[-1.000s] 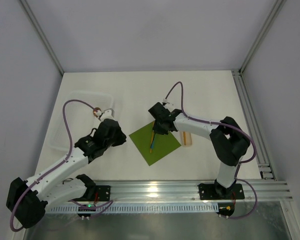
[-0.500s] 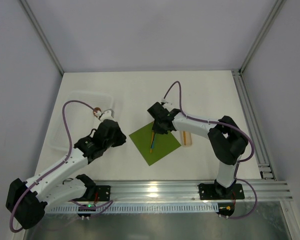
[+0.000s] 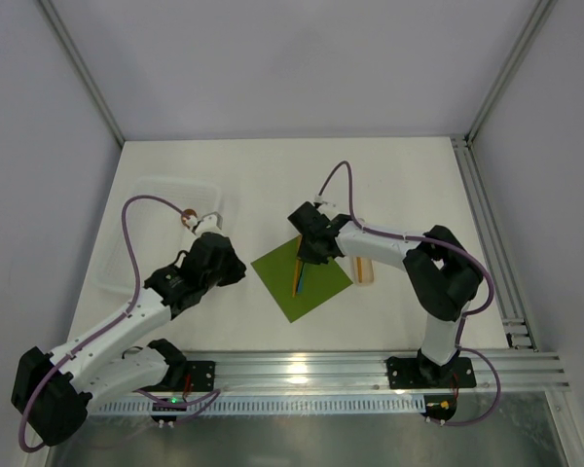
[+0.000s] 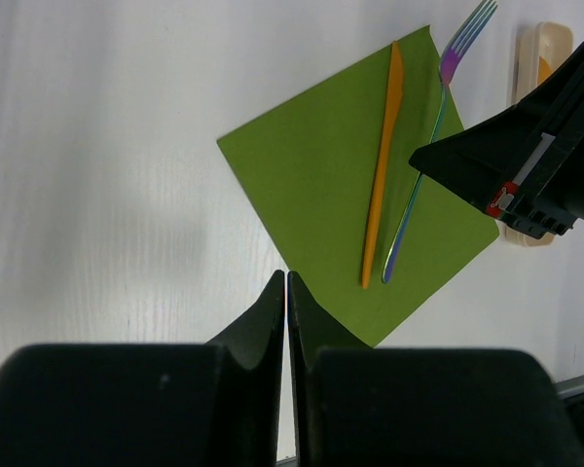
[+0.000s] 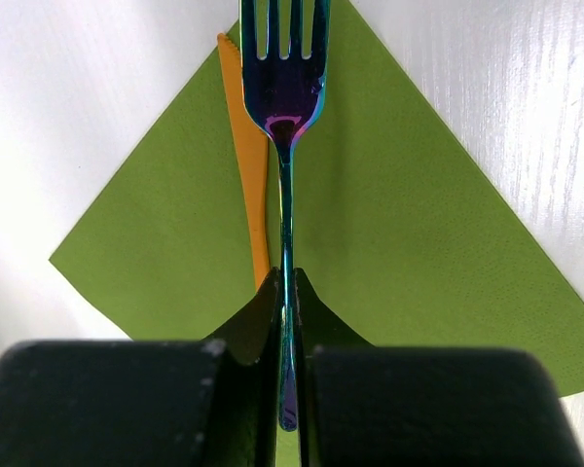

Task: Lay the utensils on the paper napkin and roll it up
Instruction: Place the utensils on the napkin.

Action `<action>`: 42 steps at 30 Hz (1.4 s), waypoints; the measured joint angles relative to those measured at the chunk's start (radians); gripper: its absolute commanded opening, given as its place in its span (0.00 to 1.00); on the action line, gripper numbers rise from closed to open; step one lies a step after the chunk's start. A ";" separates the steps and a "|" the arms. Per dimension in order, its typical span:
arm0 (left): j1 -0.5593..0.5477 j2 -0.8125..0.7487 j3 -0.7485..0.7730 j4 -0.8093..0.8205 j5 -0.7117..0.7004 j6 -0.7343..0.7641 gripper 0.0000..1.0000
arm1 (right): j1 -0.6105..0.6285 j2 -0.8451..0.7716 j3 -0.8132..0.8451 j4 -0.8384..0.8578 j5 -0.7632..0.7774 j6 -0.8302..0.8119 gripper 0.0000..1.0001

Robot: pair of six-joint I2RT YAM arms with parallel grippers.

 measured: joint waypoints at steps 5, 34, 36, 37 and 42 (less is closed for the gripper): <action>0.000 0.000 0.000 0.000 0.000 0.000 0.02 | 0.002 0.006 0.000 0.004 -0.004 0.000 0.04; 0.000 -0.003 -0.007 -0.001 0.000 0.000 0.04 | 0.017 0.046 0.012 0.004 -0.015 0.000 0.04; 0.000 -0.005 -0.007 -0.001 0.000 0.000 0.04 | 0.017 0.048 0.012 0.003 -0.016 0.000 0.05; 0.000 -0.005 -0.007 -0.001 0.000 0.000 0.05 | 0.017 0.049 0.012 0.003 -0.016 0.000 0.06; 0.000 -0.005 -0.007 -0.001 0.000 0.000 0.05 | 0.017 0.053 0.013 0.002 -0.016 0.000 0.06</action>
